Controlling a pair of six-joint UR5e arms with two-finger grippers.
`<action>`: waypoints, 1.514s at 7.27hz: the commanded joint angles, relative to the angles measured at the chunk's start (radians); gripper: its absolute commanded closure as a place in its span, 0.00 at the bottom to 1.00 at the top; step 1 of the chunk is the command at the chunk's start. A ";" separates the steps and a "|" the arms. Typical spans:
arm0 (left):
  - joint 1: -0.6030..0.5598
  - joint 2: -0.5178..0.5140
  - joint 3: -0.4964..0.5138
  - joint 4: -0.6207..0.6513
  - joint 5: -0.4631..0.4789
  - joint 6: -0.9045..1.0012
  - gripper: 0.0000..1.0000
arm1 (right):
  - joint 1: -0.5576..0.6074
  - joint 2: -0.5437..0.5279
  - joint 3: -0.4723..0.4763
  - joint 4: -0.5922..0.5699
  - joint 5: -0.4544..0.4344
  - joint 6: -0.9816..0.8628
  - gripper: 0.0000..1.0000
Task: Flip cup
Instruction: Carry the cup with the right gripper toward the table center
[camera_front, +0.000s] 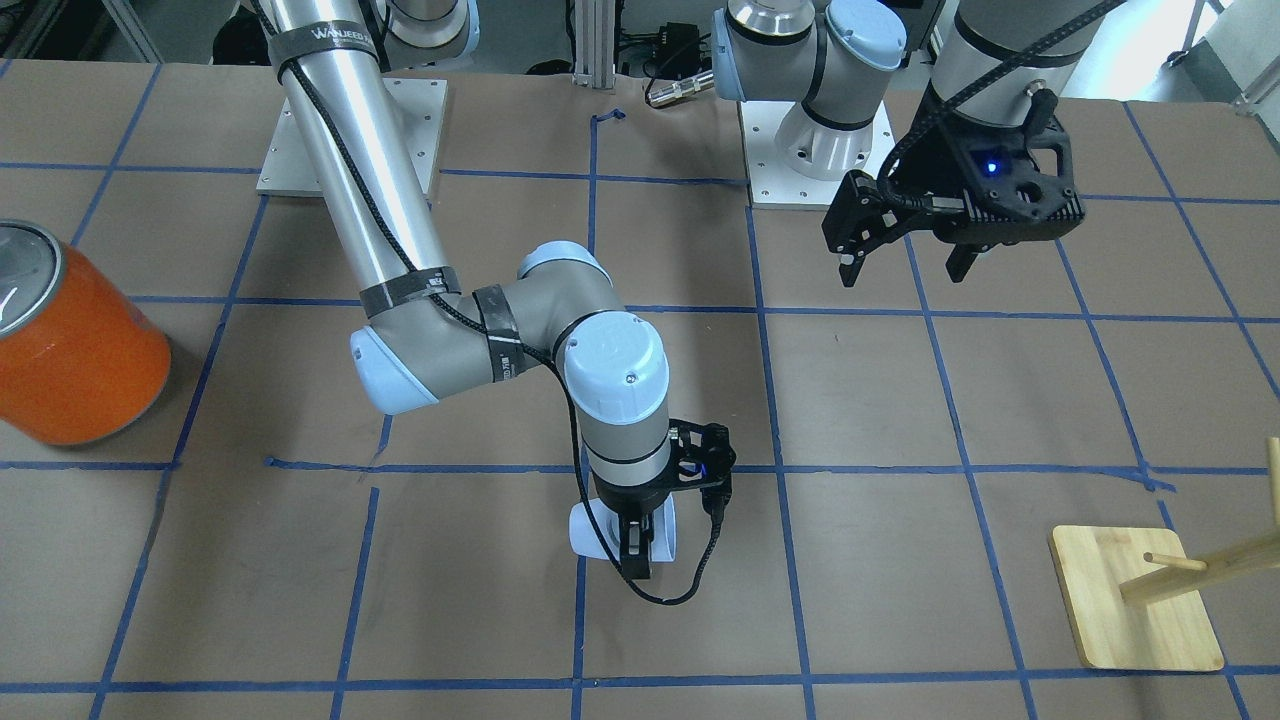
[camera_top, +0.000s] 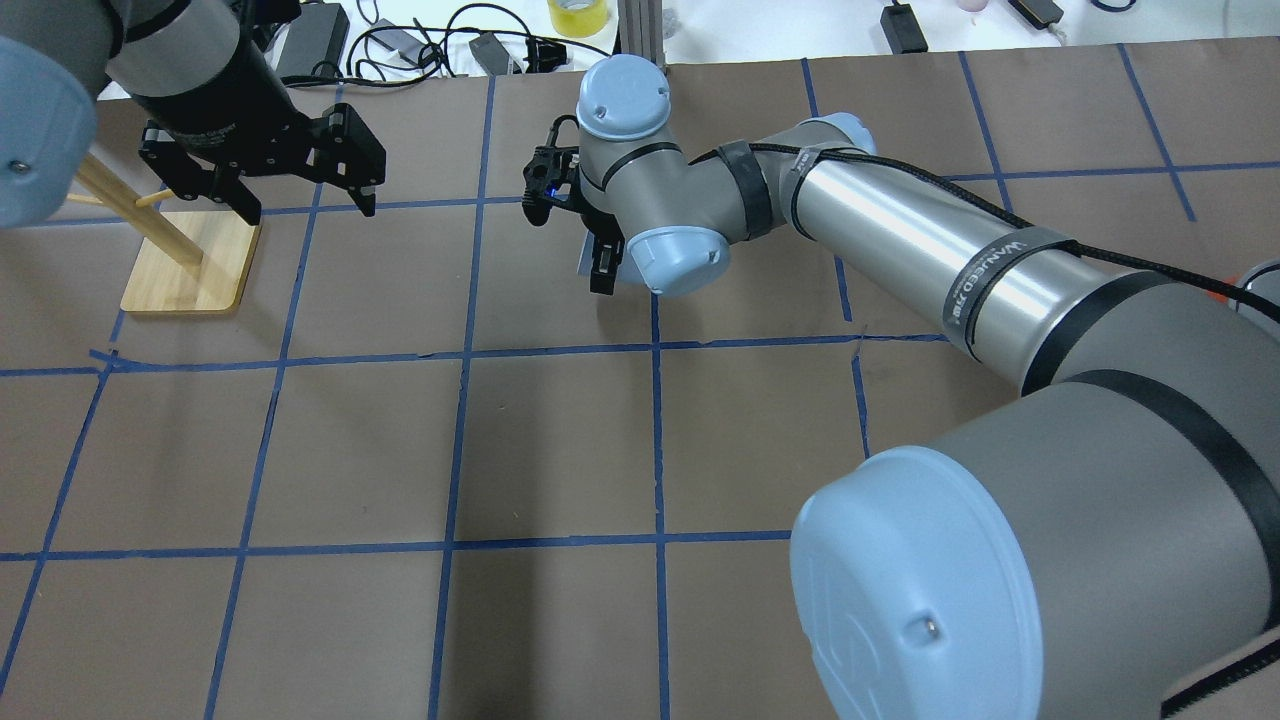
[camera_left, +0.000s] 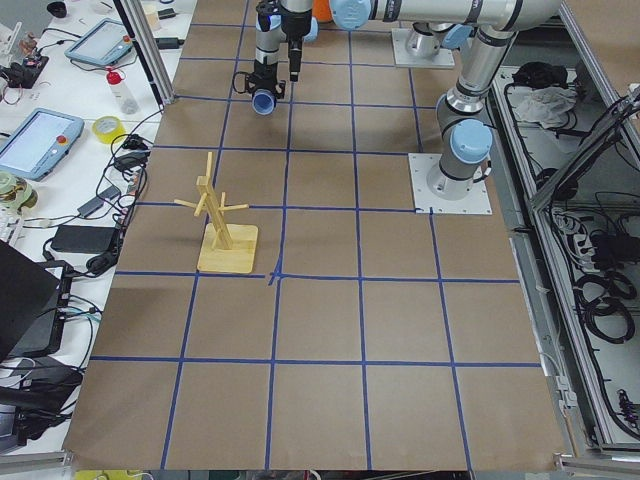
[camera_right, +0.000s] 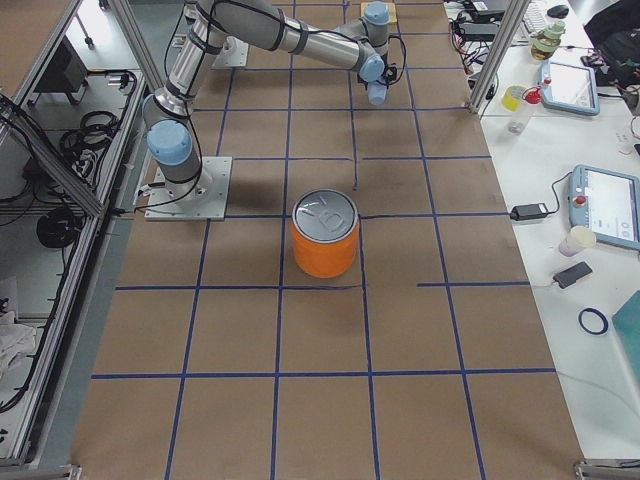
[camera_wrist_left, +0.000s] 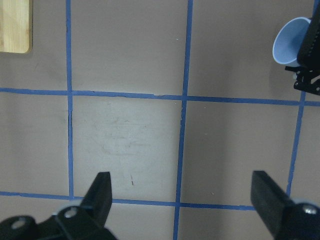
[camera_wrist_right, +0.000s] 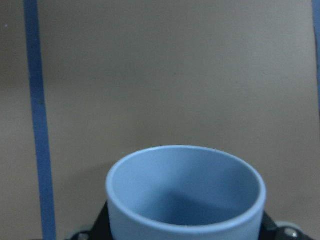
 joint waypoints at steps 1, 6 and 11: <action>0.000 0.004 0.000 0.000 -0.002 -0.001 0.00 | 0.044 0.000 0.015 0.055 -0.045 -0.056 0.34; 0.000 0.004 -0.002 0.000 -0.003 -0.001 0.00 | 0.052 -0.010 0.038 0.056 -0.057 -0.059 0.00; 0.032 0.029 -0.034 -0.021 -0.012 0.011 0.00 | 0.010 -0.142 0.039 0.118 -0.056 -0.039 0.00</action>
